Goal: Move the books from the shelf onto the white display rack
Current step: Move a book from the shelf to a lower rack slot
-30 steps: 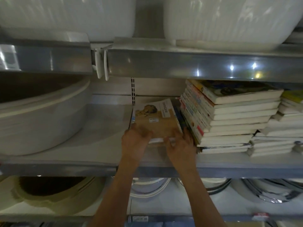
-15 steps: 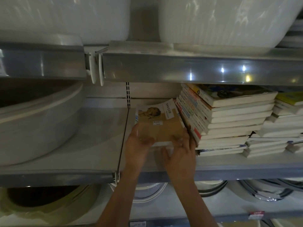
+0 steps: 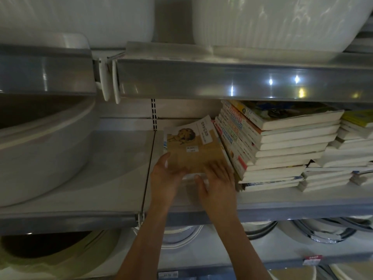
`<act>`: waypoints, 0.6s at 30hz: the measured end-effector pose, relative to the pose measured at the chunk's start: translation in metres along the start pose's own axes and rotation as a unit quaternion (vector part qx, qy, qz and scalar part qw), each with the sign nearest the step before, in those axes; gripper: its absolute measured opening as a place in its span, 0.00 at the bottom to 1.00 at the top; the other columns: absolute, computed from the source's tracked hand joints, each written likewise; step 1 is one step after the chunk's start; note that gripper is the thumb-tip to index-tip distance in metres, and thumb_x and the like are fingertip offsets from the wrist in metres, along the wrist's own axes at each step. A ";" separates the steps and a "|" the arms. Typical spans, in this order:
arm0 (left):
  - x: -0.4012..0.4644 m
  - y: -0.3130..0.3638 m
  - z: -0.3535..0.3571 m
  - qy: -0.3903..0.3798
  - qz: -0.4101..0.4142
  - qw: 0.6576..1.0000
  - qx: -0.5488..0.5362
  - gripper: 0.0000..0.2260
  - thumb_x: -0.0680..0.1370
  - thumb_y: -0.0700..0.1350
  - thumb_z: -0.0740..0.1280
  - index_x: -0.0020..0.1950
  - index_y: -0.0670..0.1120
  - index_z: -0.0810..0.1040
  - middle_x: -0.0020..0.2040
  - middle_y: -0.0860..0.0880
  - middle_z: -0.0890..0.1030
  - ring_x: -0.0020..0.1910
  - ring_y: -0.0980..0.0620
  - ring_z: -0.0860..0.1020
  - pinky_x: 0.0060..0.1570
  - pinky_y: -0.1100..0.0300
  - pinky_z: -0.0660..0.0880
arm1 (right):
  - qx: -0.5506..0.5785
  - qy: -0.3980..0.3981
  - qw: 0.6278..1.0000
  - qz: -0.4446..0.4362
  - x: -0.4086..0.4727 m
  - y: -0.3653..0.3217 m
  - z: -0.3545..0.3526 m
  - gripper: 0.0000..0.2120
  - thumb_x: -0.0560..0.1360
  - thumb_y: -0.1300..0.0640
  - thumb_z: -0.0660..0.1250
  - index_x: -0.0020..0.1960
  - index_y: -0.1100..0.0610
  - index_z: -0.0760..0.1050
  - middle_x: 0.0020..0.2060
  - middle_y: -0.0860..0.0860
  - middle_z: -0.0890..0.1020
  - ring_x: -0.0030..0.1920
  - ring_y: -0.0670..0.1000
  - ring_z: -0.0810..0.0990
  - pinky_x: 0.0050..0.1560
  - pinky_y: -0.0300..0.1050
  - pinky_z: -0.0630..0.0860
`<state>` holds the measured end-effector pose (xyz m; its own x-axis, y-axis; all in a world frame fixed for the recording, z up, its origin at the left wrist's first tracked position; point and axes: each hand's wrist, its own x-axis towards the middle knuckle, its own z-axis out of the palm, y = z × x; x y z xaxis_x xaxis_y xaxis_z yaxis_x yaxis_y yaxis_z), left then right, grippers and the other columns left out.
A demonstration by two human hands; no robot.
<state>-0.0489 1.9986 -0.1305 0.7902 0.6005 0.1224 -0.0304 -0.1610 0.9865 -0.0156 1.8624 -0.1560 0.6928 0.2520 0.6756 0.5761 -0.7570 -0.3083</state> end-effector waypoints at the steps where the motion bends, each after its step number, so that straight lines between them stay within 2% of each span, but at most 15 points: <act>1: 0.001 0.000 0.000 0.005 -0.006 1.000 -0.012 0.22 0.72 0.37 0.76 0.59 0.55 0.74 0.47 0.62 0.78 0.40 0.76 0.76 0.40 0.78 0.71 | -0.013 -0.022 1.000 0.009 0.001 0.000 0.003 0.22 0.75 0.47 0.60 0.55 0.61 0.82 0.54 0.59 0.84 0.58 0.61 0.81 0.64 0.60 0.73; 3: 0.001 0.000 0.001 0.012 -0.016 0.999 -0.028 0.22 0.73 0.35 0.74 0.61 0.53 0.75 0.50 0.59 0.79 0.42 0.73 0.77 0.42 0.76 0.73 | -0.027 -0.051 0.998 0.023 0.001 0.001 0.006 0.24 0.75 0.44 0.59 0.57 0.61 0.82 0.54 0.59 0.84 0.58 0.61 0.81 0.63 0.59 0.74; 5: 0.000 0.002 0.001 0.016 -0.026 0.998 -0.050 0.22 0.73 0.34 0.73 0.64 0.49 0.75 0.49 0.60 0.77 0.42 0.73 0.76 0.42 0.77 0.73 | -0.027 -0.059 0.998 0.025 0.001 0.003 0.005 0.25 0.75 0.41 0.60 0.56 0.58 0.82 0.53 0.56 0.84 0.56 0.59 0.81 0.59 0.54 0.75; 8: -0.002 0.004 0.004 0.015 -0.030 0.997 -0.076 0.20 0.74 0.32 0.72 0.62 0.47 0.74 0.49 0.62 0.75 0.41 0.75 0.75 0.41 0.77 0.73 | -0.018 -0.072 0.997 0.022 0.006 0.009 0.002 0.25 0.73 0.38 0.60 0.57 0.55 0.82 0.53 0.53 0.84 0.54 0.57 0.82 0.54 0.51 0.75; 11: -0.003 0.008 0.004 0.002 -0.032 0.996 -0.084 0.21 0.74 0.33 0.73 0.63 0.48 0.73 0.53 0.63 0.75 0.50 0.68 0.76 0.48 0.72 0.74 | -0.021 -0.078 0.997 0.006 0.005 0.011 0.000 0.25 0.71 0.40 0.61 0.58 0.55 0.82 0.54 0.53 0.84 0.54 0.58 0.82 0.53 0.53 0.77; 13: -0.004 0.008 0.004 -0.006 -0.034 0.996 -0.085 0.22 0.74 0.33 0.72 0.64 0.48 0.73 0.54 0.62 0.76 0.54 0.64 0.77 0.52 0.69 0.74 | -0.028 -0.077 0.997 -0.005 0.006 0.011 0.000 0.22 0.69 0.43 0.67 0.58 0.54 0.82 0.53 0.54 0.84 0.52 0.58 0.82 0.52 0.54 0.77; 16: -0.004 0.012 0.003 -0.004 -0.044 0.994 -0.105 0.22 0.73 0.30 0.72 0.63 0.48 0.73 0.55 0.57 0.78 0.54 0.60 0.79 0.50 0.68 0.76 | -0.026 -0.074 0.997 -0.001 0.014 0.010 -0.001 0.23 0.59 0.52 0.83 0.53 0.54 0.84 0.48 0.53 0.85 0.47 0.59 0.83 0.48 0.53 0.78; 18: -0.004 0.013 0.002 0.006 -0.062 0.989 -0.131 0.23 0.72 0.29 0.73 0.63 0.46 0.74 0.54 0.54 0.79 0.54 0.55 0.80 0.49 0.66 0.77 | -0.012 -0.066 0.998 -0.002 0.018 0.008 -0.003 0.24 0.55 0.55 0.85 0.50 0.53 0.85 0.45 0.53 0.85 0.45 0.59 0.83 0.46 0.53 0.78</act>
<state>-0.0517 1.9927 -0.1180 0.7904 0.6126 -0.0015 -0.0930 0.1224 0.9881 0.0005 1.8590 -0.1442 0.7425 0.3302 0.5828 0.5689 -0.7702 -0.2884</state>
